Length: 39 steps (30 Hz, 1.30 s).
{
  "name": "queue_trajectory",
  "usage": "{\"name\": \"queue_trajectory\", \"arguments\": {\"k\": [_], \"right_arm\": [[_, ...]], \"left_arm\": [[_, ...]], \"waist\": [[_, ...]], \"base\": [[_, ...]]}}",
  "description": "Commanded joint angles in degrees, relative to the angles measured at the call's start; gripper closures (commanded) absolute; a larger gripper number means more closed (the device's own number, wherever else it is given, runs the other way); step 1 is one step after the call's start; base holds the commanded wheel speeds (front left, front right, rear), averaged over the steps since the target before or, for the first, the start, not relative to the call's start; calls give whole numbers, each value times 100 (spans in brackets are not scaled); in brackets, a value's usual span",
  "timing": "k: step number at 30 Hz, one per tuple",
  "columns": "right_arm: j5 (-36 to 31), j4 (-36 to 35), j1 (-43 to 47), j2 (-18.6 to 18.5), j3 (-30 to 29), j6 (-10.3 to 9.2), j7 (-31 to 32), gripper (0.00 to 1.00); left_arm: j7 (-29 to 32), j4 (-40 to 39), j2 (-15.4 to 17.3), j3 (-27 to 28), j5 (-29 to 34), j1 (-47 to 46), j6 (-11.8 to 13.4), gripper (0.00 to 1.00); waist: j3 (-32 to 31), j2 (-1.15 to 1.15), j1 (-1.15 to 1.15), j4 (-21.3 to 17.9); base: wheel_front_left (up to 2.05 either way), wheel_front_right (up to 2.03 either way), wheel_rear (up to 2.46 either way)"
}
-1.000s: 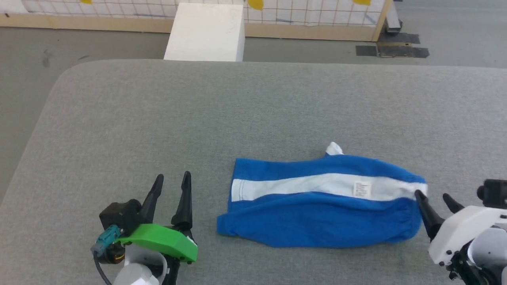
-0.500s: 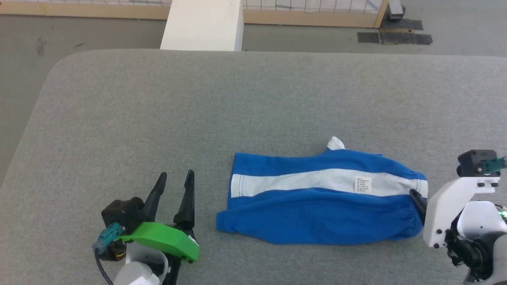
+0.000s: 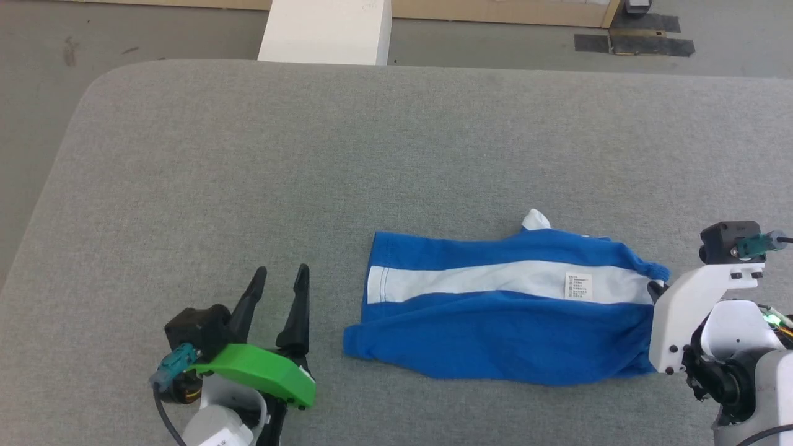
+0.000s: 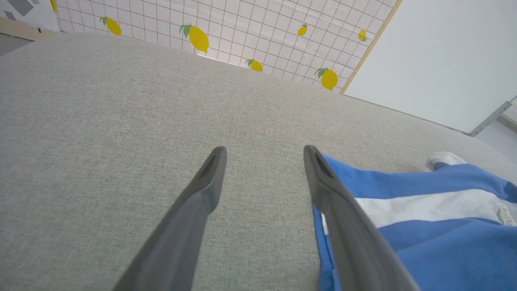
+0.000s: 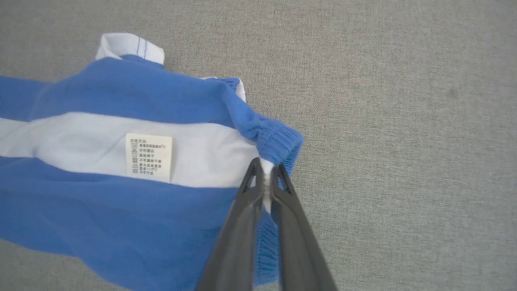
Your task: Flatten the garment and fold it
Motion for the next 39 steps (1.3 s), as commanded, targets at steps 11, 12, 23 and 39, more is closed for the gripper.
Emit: {"name": "queue_trajectory", "arguments": {"k": [11,12,23,39], "right_arm": [[319,-105,18,-4,-23,-9,-173,100],[336,-106,15,-4,-4,-9,-191,100],[471,58,-98,-4,178,-9,-412,100],[528,264,-202,-4,147,-9,-593,100]], "left_arm": [[1836,271,-10,-557,-310,-768,-25,0],[2181,311,-17,-613,-366,-853,8,0],[4178,378,297,-1052,-97,-1403,423,0],[3711,222,163,-971,-486,-1376,170,100]], "waist": [[-13,0,0,-208],[5,0,0,-229],[242,0,0,-483],[159,0,0,-369]], "base": [[0,0,0],[0,0,0],[0,0,0],[0,0,0]]}}
